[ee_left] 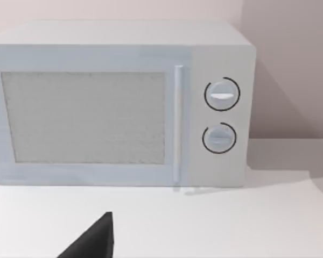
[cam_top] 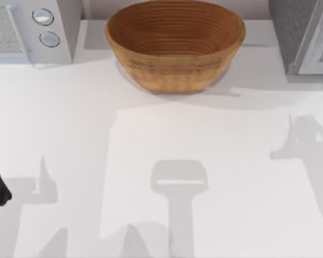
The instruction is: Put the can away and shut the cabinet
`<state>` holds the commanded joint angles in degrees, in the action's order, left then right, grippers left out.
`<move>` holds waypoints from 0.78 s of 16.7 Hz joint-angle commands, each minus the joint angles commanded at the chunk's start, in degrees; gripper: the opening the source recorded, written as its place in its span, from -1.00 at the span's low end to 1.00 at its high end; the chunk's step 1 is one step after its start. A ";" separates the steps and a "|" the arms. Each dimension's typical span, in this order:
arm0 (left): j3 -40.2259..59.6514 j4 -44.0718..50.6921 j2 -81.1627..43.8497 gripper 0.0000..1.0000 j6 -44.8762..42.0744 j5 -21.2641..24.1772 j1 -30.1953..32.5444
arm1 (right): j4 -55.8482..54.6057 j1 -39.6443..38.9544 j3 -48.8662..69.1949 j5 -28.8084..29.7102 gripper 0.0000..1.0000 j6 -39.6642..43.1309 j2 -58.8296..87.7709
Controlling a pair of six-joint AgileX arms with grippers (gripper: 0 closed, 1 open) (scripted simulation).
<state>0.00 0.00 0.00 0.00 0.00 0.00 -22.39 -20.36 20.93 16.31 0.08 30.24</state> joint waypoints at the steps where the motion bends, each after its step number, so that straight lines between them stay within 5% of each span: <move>1: 0.00 0.00 0.00 1.00 0.00 0.00 0.00 | 3.21 2.61 -2.78 -2.22 -1.00 0.15 -5.61; 7: 0.00 0.00 0.00 1.00 0.00 0.00 0.00 | 19.86 17.87 -18.42 -14.31 -1.00 0.15 -27.38; 13: 0.00 0.00 0.00 1.00 0.00 0.00 0.00 | 22.39 20.36 -20.93 -16.31 -1.00 -0.08 -30.24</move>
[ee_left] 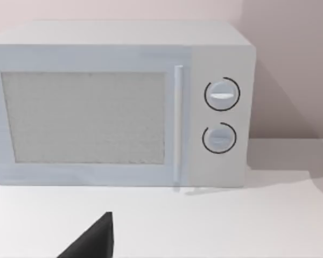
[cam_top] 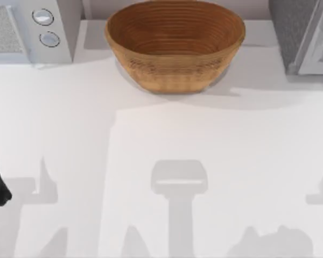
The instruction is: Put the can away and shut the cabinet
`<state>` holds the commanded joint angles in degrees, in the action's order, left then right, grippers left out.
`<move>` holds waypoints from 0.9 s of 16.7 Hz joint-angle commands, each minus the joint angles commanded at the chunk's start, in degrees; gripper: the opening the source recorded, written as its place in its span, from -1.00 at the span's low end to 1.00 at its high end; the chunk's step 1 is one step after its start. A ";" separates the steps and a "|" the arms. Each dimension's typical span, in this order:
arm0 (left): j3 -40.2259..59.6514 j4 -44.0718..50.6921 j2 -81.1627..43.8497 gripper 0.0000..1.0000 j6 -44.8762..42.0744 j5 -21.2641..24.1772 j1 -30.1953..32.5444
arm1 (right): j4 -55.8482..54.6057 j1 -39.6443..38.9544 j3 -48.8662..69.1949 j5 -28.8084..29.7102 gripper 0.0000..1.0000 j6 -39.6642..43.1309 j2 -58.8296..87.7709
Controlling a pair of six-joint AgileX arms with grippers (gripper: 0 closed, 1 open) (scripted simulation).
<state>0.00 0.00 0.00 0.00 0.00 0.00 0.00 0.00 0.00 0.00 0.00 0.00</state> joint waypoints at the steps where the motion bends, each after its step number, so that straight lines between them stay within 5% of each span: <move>1: 0.00 0.00 0.00 1.00 0.00 0.00 0.00 | -0.08 -0.16 0.03 0.08 -1.00 -0.08 0.26; 7: 0.00 0.00 0.00 1.00 0.00 0.00 0.00 | 2.12 -1.41 9.15 1.11 -1.00 -0.26 8.03; 15: 0.00 0.00 0.00 1.00 0.00 0.00 0.00 | 11.15 -5.74 48.39 5.21 -1.00 -0.75 36.53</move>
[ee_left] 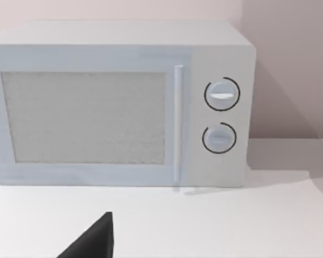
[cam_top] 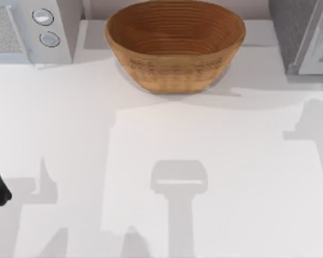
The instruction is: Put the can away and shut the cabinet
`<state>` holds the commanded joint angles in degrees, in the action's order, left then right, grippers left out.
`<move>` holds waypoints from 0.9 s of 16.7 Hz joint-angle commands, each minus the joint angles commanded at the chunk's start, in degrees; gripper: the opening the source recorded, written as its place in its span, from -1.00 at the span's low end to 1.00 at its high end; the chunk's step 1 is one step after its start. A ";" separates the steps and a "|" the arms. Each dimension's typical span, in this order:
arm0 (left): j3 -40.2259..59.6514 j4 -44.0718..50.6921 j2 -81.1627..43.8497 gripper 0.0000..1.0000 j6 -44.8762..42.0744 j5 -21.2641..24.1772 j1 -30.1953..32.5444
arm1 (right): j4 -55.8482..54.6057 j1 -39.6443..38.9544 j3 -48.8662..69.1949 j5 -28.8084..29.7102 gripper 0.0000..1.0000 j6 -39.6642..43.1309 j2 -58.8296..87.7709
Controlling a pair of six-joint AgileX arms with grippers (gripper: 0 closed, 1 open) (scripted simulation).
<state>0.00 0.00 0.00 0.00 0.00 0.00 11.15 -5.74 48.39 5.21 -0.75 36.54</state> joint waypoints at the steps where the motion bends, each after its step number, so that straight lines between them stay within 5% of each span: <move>1: 0.00 0.00 0.00 1.00 0.00 0.00 0.00 | 1.31 -0.57 5.63 0.60 -1.00 -0.05 4.11; 9: 0.00 0.00 0.00 1.00 0.00 0.00 0.00 | 10.40 -4.06 42.56 4.86 -1.00 -0.26 32.57; 15: 0.00 0.00 0.00 1.00 0.00 0.00 0.00 | 12.96 -4.88 51.53 6.02 -1.00 -0.25 39.59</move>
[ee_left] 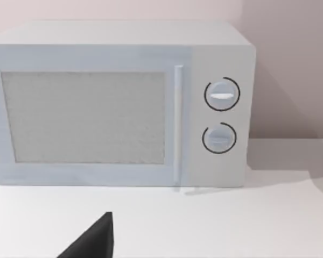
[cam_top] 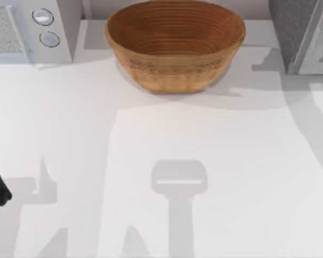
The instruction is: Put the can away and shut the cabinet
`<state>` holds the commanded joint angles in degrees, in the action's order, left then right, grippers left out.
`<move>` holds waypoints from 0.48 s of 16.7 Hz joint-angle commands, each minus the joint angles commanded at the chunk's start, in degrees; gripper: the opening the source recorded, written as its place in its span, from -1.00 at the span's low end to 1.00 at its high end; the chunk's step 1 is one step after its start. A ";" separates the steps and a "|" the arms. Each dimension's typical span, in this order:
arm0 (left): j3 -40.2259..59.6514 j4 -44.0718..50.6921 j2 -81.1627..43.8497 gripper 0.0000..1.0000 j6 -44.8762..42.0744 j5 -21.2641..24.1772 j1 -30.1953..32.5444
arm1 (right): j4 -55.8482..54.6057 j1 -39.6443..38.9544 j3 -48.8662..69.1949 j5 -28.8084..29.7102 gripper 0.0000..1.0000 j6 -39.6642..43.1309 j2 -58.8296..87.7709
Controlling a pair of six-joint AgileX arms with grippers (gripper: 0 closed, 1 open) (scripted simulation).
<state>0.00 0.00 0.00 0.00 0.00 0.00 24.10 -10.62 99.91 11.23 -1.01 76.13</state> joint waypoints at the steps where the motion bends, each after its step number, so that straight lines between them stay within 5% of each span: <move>1: 0.00 0.00 0.00 1.00 0.00 0.00 0.00 | 0.00 0.00 0.00 0.00 -1.00 0.00 0.00; 8: 0.00 0.00 0.00 1.00 0.00 0.00 0.00 | 1.42 0.62 6.16 -0.70 -1.00 -0.12 4.75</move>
<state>0.00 0.00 0.00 0.00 0.00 0.00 25.53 -9.99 106.07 10.53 -1.13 80.88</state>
